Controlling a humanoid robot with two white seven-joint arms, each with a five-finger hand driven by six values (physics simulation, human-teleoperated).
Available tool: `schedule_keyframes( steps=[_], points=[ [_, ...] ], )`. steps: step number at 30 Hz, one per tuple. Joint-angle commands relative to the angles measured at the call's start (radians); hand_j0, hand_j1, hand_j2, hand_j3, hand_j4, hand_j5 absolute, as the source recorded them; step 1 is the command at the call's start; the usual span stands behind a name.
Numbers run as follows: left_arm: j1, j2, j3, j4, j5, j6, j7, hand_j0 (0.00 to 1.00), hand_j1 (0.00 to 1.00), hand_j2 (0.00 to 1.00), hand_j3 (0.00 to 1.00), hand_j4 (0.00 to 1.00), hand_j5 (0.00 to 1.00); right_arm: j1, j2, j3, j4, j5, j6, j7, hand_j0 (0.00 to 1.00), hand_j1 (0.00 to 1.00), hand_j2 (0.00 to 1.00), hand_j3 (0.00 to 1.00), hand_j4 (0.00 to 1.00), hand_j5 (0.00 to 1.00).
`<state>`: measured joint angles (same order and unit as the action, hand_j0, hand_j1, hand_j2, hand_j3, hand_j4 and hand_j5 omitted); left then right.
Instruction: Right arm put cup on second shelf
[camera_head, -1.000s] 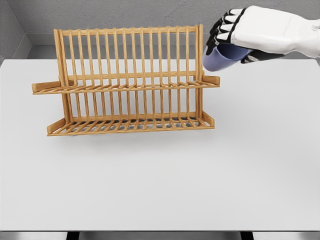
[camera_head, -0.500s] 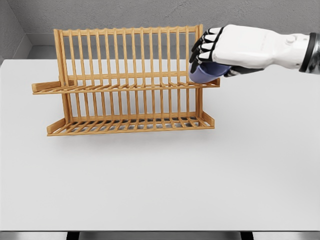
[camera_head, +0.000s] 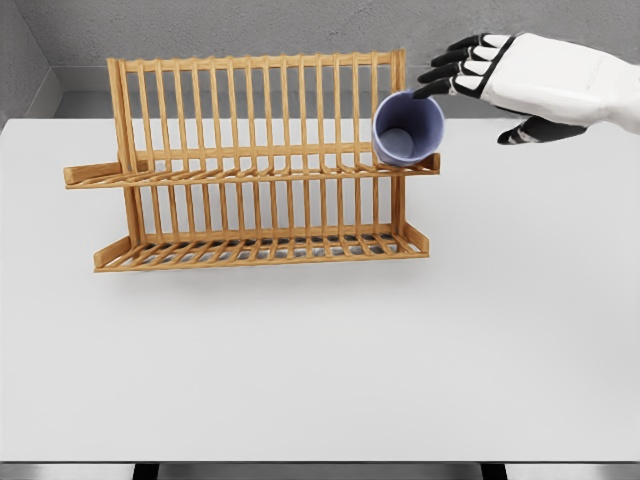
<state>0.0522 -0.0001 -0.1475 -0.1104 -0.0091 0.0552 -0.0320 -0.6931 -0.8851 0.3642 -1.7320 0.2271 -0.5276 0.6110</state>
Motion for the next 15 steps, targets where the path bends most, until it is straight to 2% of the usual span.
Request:
schedule_keyframes(
  steps=[1,2,3,4,5,6,9,12,15],
  points=[
    [0.0,0.0,0.0,0.0,0.0,0.0,0.0,1.0,1.0,1.0,1.0,1.0,1.0,0.044,-0.044,-0.296,0.052,-0.002,-0.006,0.0,1.0,1.0,1.0,1.0,1.0,1.0],
    [0.0,0.0,0.0,0.0,0.0,0.0,0.0,1.0,1.0,1.0,1.0,1.0,1.0,0.116,-0.048,-0.349,0.091,-0.002,-0.034,0.0,1.0,1.0,1.0,1.0,1.0,1.0],
    [0.0,0.0,0.0,0.0,0.0,0.0,0.0,1.0,1.0,1.0,1.0,1.0,1.0,0.173,-0.038,-0.357,0.126,0.001,-0.075,0.0,1.0,1.0,1.0,1.0,1.0,1.0],
    [0.0,0.0,-0.001,0.0,0.0,0.0,0.0,1.0,1.0,1.0,1.0,1.0,1.0,0.251,-0.028,-0.358,0.135,0.003,-0.083,0.0,1.0,1.0,1.0,1.0,1.0,1.0],
    [0.0,0.0,0.0,0.0,0.0,0.0,0.0,1.0,1.0,1.0,1.0,1.0,1.0,0.296,-0.014,-0.358,0.13,0.005,-0.083,0.0,1.0,1.0,1.0,1.0,1.0,1.0],
    [0.0,0.0,0.0,0.0,0.0,0.0,0.0,1.0,1.0,1.0,1.0,1.0,1.0,0.313,-0.009,-0.357,0.134,0.005,-0.083,0.0,1.0,1.0,1.0,1.0,1.0,1.0],
    [0.0,0.0,0.0,0.0,0.0,0.0,0.0,1.0,1.0,1.0,1.0,1.0,1.0,0.36,0.093,-0.357,0.138,0.07,-0.083,0.0,1.0,1.0,1.0,1.0,1.0,1.0],
    [0.0,0.0,0.0,0.0,0.0,0.0,0.0,1.0,1.0,1.0,1.0,1.0,1.0,0.395,0.143,-0.353,0.138,0.084,-0.083,0.0,1.0,1.0,1.0,1.0,1.0,1.0],
    [0.0,0.0,-0.006,0.0,-0.002,-0.001,0.0,1.0,1.0,1.0,1.0,1.0,1.0,0.402,0.163,-0.353,0.14,0.136,-0.083,0.0,1.0,1.0,1.0,1.0,1.0,1.0]
  ],
)
